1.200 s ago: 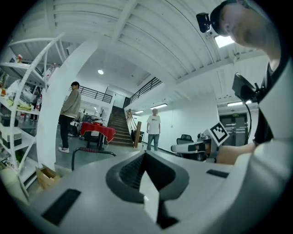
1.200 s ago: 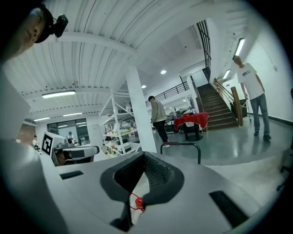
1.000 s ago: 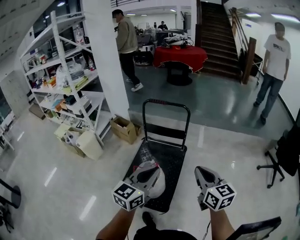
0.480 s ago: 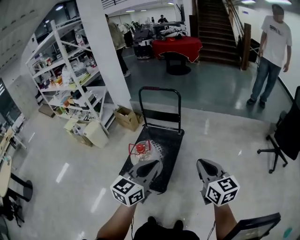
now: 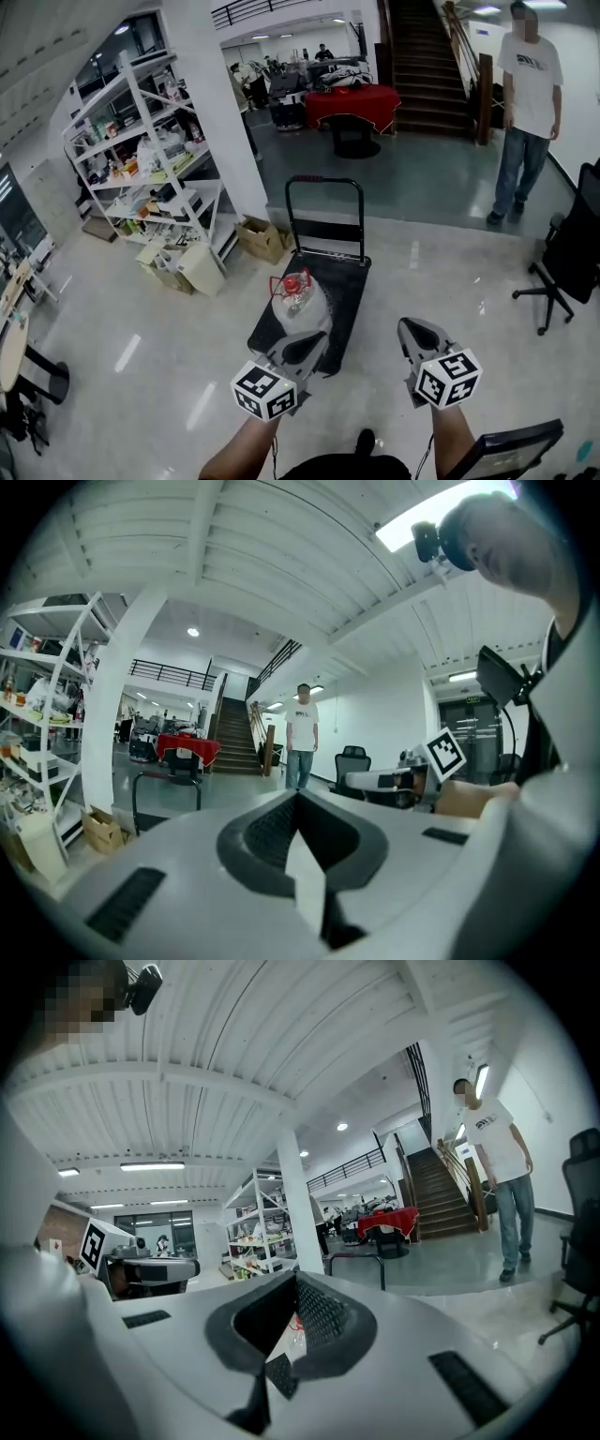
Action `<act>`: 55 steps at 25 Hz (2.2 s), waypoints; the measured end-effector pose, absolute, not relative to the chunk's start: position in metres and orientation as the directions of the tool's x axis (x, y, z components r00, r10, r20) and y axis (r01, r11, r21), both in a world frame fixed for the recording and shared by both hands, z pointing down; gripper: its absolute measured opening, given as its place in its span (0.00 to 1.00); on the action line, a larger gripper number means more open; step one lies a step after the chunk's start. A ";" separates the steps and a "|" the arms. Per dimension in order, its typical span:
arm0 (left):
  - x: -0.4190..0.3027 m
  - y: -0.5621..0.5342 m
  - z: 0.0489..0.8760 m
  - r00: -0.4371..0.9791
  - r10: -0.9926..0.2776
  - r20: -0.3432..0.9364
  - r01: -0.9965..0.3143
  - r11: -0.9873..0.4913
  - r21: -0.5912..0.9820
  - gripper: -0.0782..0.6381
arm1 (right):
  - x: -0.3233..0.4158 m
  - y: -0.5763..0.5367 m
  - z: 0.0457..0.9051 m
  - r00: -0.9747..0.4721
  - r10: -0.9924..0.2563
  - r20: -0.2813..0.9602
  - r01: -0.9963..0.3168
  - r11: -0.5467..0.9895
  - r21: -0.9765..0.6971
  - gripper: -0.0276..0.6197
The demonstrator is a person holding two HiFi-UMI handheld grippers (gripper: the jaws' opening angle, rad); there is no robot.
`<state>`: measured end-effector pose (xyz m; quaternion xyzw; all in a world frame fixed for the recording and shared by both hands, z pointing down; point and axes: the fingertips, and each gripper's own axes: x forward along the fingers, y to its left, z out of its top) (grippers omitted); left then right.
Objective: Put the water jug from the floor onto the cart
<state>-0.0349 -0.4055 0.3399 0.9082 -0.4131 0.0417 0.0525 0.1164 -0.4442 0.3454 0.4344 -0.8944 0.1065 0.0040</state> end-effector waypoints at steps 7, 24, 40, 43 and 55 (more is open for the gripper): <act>-0.068 -0.290 0.368 0.686 -0.717 0.123 -0.727 -0.680 0.092 0.11 | 0.089 -0.323 0.357 -0.589 -0.799 0.123 -0.807 0.570 -0.158 0.05; -0.051 -0.064 0.369 0.782 -0.614 0.102 -0.623 -0.773 0.121 0.11 | 0.101 -0.057 0.354 -0.472 -0.872 0.128 -0.879 0.455 -0.142 0.05; 0.040 0.250 0.368 0.767 -0.622 0.159 -0.639 -0.763 0.096 0.11 | 0.187 0.254 0.369 -0.505 -0.855 0.116 -0.856 0.479 -0.193 0.05; 0.033 0.286 0.364 0.766 -0.620 0.171 -0.639 -0.764 0.091 0.11 | 0.182 0.285 0.359 -0.505 -0.858 0.098 -0.856 0.483 -0.185 0.05; -0.033 0.417 0.363 0.855 -0.513 0.078 -0.518 -0.853 0.071 0.11 | 0.120 0.428 0.359 -0.375 -0.918 0.127 -0.924 0.359 -0.134 0.05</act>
